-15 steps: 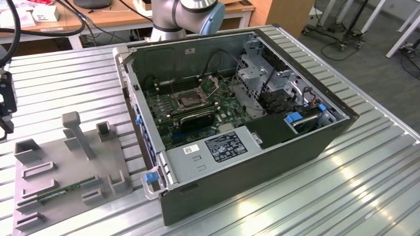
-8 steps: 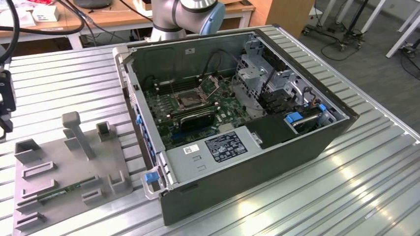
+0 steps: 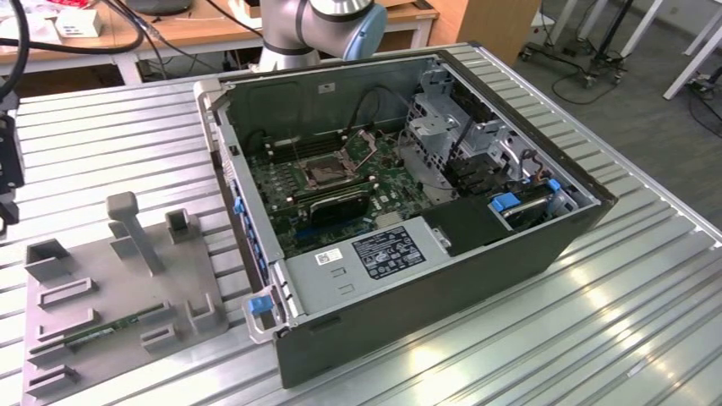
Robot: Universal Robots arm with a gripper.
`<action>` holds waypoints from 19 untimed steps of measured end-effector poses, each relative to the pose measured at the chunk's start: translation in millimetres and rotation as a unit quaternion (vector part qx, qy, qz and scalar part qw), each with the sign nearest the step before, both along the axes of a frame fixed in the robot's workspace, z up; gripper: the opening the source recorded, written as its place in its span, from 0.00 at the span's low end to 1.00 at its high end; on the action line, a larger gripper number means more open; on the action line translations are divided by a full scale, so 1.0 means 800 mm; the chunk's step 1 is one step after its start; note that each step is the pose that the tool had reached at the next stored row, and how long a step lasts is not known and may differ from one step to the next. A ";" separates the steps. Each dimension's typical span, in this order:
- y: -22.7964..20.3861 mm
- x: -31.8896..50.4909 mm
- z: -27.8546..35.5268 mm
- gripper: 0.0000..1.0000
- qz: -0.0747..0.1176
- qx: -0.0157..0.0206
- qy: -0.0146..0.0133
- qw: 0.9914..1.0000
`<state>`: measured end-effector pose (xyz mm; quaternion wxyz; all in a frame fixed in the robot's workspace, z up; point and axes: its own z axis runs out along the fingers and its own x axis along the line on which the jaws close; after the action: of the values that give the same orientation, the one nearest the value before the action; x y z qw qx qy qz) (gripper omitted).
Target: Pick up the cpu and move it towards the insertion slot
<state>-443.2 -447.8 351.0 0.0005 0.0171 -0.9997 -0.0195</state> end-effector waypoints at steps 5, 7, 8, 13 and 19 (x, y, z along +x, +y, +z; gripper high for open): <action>0.0000 0.000 0.0019 0.55 0.000 0.000 0.000 1.000; 0.0000 0.000 0.0025 0.55 0.000 0.000 0.000 1.000; 0.0000 0.000 0.0027 0.55 0.000 0.000 0.000 1.000; 0.0000 0.000 0.0042 0.55 0.000 0.000 0.000 1.000; 0.0000 0.000 0.0069 0.55 0.000 0.000 0.000 1.000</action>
<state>-443.2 -447.7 356.5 0.0006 0.0171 -0.9997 -0.0194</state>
